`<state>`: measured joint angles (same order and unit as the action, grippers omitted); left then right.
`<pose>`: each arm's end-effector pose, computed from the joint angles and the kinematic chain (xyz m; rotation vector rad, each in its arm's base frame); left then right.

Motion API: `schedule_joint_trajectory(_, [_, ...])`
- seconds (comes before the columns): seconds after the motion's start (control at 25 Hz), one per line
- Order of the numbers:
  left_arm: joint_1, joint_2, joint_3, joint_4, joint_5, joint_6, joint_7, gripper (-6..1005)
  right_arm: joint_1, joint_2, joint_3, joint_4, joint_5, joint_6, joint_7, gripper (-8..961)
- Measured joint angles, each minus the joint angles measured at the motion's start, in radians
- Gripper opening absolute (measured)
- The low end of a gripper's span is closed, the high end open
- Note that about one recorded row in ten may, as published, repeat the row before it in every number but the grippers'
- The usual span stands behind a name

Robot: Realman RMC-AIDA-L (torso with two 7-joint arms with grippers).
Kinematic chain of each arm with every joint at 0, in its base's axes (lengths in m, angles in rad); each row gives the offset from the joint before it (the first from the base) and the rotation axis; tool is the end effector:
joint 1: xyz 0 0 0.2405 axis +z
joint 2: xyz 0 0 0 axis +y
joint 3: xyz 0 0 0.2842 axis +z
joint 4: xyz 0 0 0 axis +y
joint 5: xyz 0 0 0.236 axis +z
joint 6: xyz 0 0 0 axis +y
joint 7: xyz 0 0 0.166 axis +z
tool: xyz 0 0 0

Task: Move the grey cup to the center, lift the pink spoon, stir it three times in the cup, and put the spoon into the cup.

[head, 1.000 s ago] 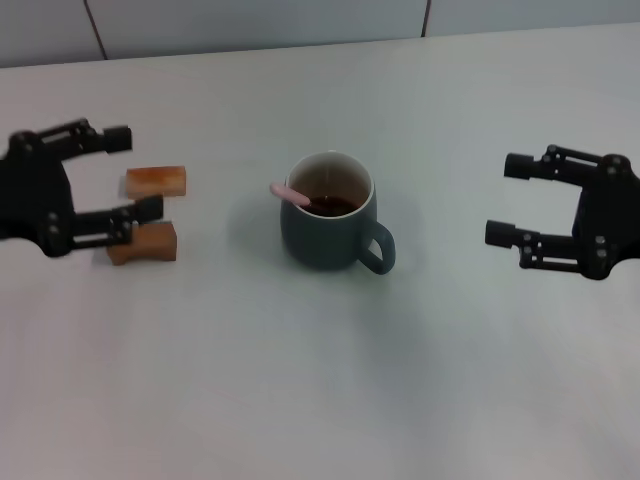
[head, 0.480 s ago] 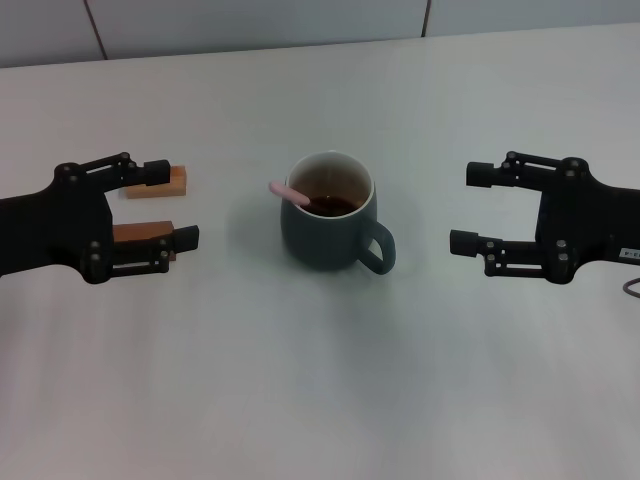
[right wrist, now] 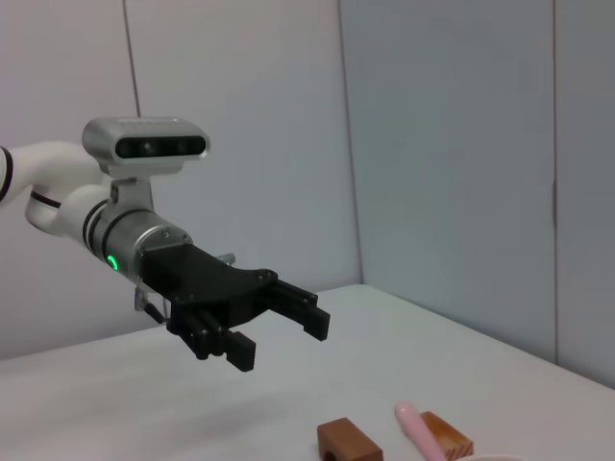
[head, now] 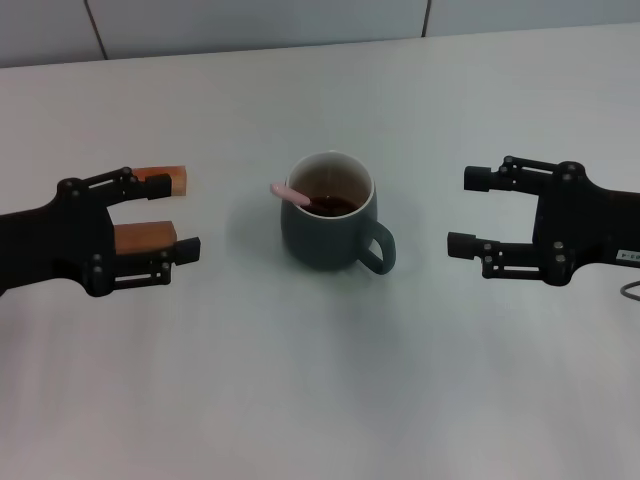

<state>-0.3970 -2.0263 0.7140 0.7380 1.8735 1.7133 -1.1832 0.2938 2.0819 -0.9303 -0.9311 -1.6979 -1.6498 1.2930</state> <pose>-0.3110 0.3347 0.0120 -2.7036 -0.3208 -0.7599 0.2803 0.3266 0.0001 -2.6960 0.3022 0.8172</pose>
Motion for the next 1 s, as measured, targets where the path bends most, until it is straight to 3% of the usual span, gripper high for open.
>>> schedule_joint_trajectory(1.0, [0.021, 0.008, -0.004, -0.026, -0.002, 0.005, 0.016, 829, 0.013, 0.003, -0.049, 0.001, -0.007, 0.029, 0.003, 783])
